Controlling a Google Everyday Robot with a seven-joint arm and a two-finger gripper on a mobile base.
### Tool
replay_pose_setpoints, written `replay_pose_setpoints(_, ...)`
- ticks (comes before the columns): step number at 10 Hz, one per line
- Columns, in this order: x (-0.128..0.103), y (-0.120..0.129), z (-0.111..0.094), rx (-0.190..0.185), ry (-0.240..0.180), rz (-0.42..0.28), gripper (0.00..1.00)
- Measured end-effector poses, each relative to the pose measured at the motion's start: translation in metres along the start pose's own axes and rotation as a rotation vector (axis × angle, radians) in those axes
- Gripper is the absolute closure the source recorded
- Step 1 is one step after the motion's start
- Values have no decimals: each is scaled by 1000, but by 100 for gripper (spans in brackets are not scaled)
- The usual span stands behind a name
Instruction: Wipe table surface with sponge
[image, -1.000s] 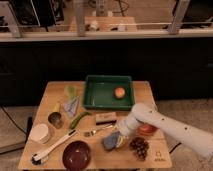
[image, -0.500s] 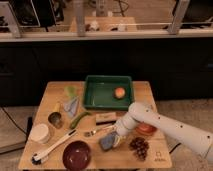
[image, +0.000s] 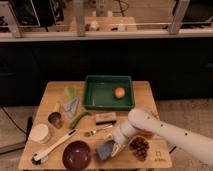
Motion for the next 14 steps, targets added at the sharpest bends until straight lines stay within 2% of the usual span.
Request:
replay_pose_setpoints(2, 3, 7, -4, 7, -3, 8, 100)
replay_pose_setpoints(6, 34, 12, -15, 22, 9, 68, 100)
replay_pose_setpoints(10, 41, -11, -19, 51, 11, 73, 100)
replay_pose_setpoints(14, 34, -27, -9, 48, -12, 44, 100)
